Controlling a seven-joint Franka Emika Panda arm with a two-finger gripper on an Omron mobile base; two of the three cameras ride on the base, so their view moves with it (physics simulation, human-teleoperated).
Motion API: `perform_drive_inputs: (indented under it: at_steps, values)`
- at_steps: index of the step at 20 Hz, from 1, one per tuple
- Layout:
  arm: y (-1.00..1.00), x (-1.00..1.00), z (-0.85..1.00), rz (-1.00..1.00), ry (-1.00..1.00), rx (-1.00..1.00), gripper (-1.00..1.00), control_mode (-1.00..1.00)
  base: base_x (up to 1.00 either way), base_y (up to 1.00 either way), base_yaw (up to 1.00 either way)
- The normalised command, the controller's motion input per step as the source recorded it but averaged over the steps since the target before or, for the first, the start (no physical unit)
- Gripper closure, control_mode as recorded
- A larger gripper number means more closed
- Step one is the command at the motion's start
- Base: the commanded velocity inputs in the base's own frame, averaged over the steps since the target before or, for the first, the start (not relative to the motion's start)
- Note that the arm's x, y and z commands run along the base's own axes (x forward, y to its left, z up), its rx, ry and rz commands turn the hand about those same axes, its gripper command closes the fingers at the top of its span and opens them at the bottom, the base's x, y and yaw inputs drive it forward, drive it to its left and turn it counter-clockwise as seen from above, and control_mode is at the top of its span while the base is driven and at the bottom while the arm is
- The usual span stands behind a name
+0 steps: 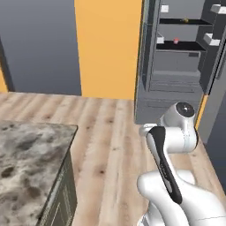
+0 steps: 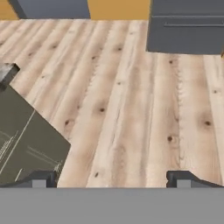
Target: Pick the banana and orange from the fridge and place them on the plate next to the blender to make a fruit smoothie.
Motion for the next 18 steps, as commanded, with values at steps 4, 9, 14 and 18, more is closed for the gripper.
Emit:
perform_drive_inputs:
  at_steps: [4,9,14,18]
  values:
    - [0.0,0.0,0.0,0.0,0.0,0.0,-1.0,1.0,0.99,-0.03,-0.52]
    - [0.0,0.0,0.0,0.0,0.0,0.0,-1.0,1.0,1.0,-0.15,-0.29]
    - [0.0,0.0,0.0,0.0,0.0,0.0,-1.0,1.0,1.0,-0.23,-0.18]
    - [0.0,0.0,0.0,0.0,0.0,0.0,-1.0,1.0,1.0,-0.26,-0.08]
